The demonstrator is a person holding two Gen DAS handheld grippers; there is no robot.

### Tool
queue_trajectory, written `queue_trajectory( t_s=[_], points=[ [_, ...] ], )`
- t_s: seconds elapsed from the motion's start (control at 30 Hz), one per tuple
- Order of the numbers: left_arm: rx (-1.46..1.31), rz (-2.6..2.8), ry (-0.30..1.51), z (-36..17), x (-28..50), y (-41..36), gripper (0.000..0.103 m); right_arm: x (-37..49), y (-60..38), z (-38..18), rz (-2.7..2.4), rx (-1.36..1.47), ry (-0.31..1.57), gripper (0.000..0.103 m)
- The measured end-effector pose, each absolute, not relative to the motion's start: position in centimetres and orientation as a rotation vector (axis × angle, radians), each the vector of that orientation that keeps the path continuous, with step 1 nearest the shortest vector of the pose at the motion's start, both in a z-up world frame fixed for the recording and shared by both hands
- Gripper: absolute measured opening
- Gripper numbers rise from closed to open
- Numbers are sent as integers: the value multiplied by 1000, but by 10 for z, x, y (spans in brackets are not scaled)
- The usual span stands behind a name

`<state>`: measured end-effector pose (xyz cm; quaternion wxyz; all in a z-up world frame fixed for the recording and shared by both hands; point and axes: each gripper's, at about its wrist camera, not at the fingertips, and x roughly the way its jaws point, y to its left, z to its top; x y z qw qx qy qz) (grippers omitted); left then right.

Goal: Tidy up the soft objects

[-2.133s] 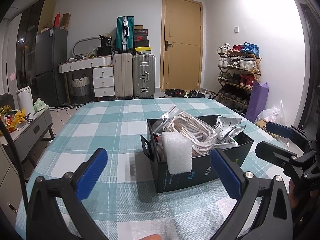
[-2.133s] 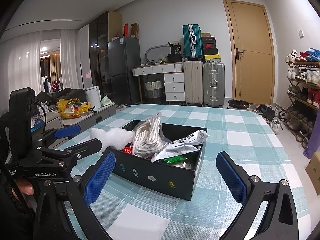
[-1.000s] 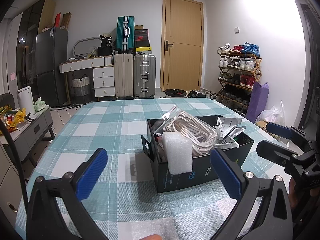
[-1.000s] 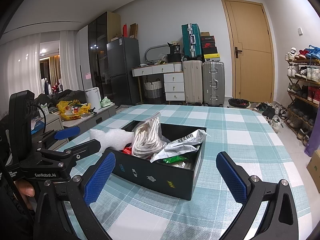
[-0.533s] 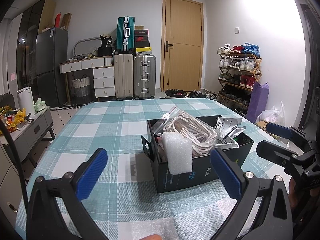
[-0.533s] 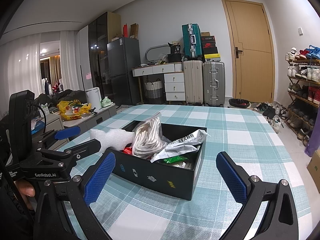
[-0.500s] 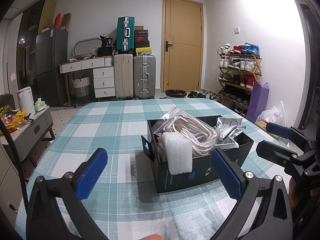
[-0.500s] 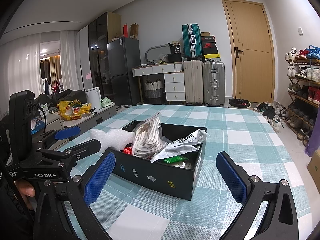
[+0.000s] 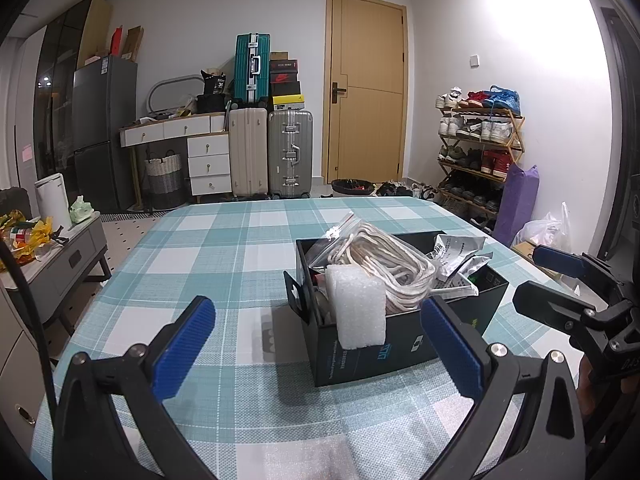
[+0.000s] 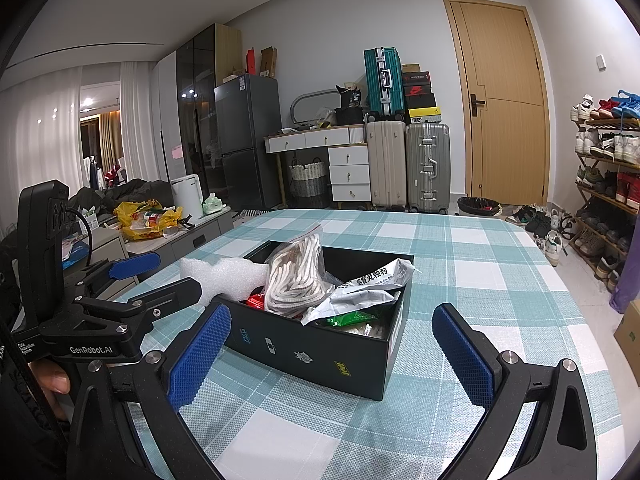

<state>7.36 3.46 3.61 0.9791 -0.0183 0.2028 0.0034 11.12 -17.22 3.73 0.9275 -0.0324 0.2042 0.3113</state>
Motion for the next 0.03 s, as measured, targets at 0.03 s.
queue_trajectory(
  t_s=[0.03],
  points=[
    [-38,7,409,36,73,35,103,111,-172,37,638,-66,418,102]
  ],
)
